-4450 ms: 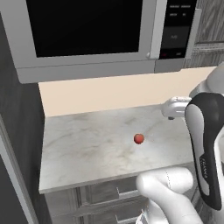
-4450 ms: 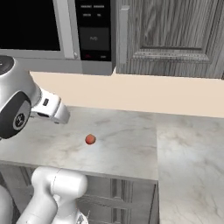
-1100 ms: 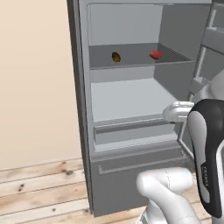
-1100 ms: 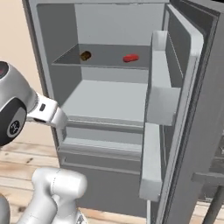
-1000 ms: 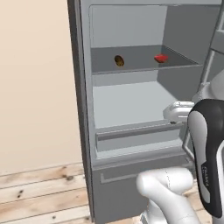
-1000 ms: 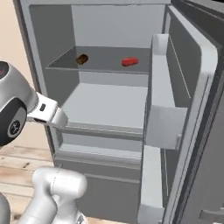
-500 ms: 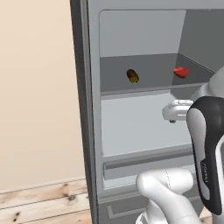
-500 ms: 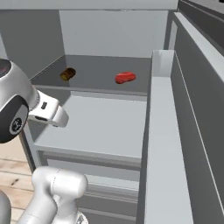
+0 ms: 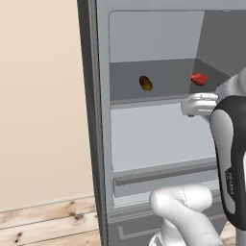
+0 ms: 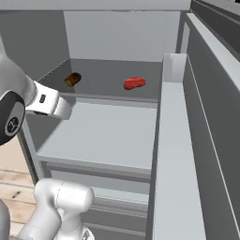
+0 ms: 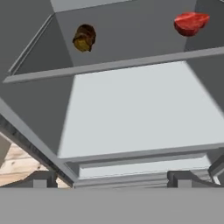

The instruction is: Open the fridge, remove the peach, sweet potato, and steak, and place them on any counter.

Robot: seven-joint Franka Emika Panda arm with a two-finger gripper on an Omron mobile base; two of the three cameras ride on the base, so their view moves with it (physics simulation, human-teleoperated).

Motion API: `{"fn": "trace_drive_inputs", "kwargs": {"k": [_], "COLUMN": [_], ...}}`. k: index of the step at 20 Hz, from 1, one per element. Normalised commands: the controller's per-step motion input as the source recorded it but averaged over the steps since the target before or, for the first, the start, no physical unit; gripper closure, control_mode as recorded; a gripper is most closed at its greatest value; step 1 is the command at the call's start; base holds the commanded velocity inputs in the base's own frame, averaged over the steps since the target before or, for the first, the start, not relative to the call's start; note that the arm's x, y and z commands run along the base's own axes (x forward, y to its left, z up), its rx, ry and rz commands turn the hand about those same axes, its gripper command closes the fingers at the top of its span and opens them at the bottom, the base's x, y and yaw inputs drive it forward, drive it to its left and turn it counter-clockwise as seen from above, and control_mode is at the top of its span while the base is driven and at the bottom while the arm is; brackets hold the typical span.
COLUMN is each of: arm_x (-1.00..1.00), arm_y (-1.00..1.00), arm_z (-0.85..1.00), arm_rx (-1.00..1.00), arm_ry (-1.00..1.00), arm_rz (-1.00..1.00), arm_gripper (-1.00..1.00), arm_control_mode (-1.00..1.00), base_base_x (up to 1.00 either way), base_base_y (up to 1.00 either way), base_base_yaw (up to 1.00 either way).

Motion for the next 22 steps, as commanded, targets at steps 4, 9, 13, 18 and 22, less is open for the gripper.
{"fn": "trace_drive_inputs", "kwargs": {"k": [4,9,13,18,22], "arm_x": [0.5,0.77,0.72,0.72,0.84], "arm_y": [0.18,0.23,0.31,0.31,0.11], "arm_z": [0.64,0.16,-0.08,-0.34,-0.08], "arm_rx": [0.0,0.0,0.0,0.0,0.01], "arm_ry": [-0.04,-0.03,-0.01,0.01,0.0], "arm_rz": [0.0,0.0,0.0,0.0,0.0], "arm_gripper": [-1.0,-1.0,-1.0,-1.0,-1.0], "arm_control_mode": [-1.0,-1.0,-1.0,-1.0,-1.0], "base_base_x": [0.0,0.0,0.0,0.0,0.0], "base_base_y": [0.0,0.0,0.0,0.0,0.0], "base_base_yaw": [0.0,0.0,0.0,0.0,0.0]}}
